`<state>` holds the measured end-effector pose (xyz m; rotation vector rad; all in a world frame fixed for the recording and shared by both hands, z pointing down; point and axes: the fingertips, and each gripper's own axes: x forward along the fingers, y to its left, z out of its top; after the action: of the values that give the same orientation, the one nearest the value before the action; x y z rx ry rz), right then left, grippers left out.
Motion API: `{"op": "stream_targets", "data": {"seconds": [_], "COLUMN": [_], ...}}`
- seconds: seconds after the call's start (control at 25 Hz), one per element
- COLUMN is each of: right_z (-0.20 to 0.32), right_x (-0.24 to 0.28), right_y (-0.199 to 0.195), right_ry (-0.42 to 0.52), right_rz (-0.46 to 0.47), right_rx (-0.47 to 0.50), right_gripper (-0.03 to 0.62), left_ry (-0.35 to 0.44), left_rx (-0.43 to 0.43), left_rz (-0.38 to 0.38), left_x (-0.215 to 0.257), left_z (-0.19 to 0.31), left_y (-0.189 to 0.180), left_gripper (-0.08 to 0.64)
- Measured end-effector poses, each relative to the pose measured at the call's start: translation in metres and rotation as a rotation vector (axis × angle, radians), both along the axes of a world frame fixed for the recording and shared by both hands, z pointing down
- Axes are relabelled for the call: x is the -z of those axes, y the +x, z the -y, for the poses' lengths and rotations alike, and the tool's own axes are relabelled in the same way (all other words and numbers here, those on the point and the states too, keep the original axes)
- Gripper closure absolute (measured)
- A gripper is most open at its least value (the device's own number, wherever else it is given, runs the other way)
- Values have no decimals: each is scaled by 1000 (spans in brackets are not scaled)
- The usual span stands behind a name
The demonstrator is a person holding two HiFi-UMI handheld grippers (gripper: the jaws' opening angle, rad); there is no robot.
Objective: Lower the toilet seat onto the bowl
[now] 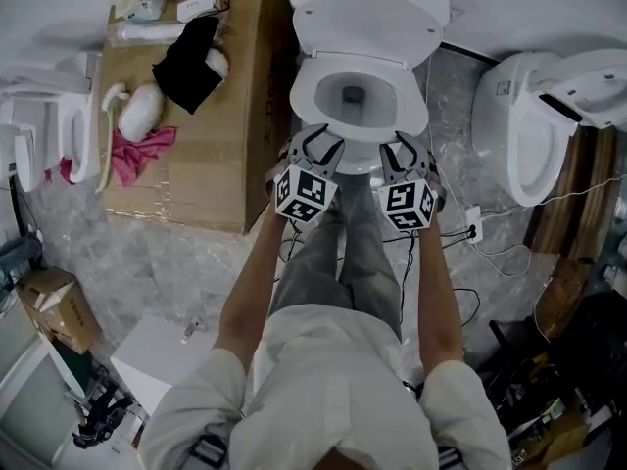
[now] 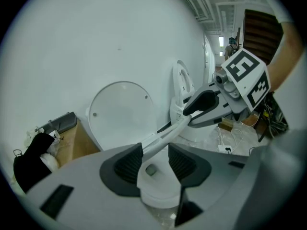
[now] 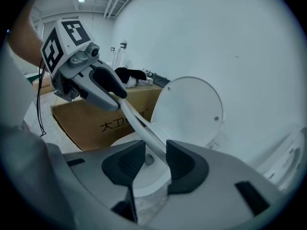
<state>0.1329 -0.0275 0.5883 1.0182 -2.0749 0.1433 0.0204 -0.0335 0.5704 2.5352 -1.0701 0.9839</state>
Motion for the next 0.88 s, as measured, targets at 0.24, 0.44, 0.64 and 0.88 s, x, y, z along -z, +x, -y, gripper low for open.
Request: {"op": "stream_targets", "data": {"seconds": [0.24, 0.44, 0.64, 0.88], "right_z": [-17, -31, -43, -56], "right_x": [-13, -27, -38, -52], "right_y": [-1, -2, -2, -3], "right_ry": [-10, -27, -40, -50], "right_rz": [-15, -30, -41, -57], "right_rx": [12, 22, 29, 36], "right_gripper": [451, 448, 445, 443], "left_ry": [-18, -39, -53, -69], "left_rx": [-19, -27, -36, -40], "left_rz": [18, 33, 44, 53], "left_x": [-14, -27, -38, -52], "left_z": [-16, -30, -42, -55], "left_y": [0, -2, -1, -2], "left_gripper": [368, 365, 364, 362]}}
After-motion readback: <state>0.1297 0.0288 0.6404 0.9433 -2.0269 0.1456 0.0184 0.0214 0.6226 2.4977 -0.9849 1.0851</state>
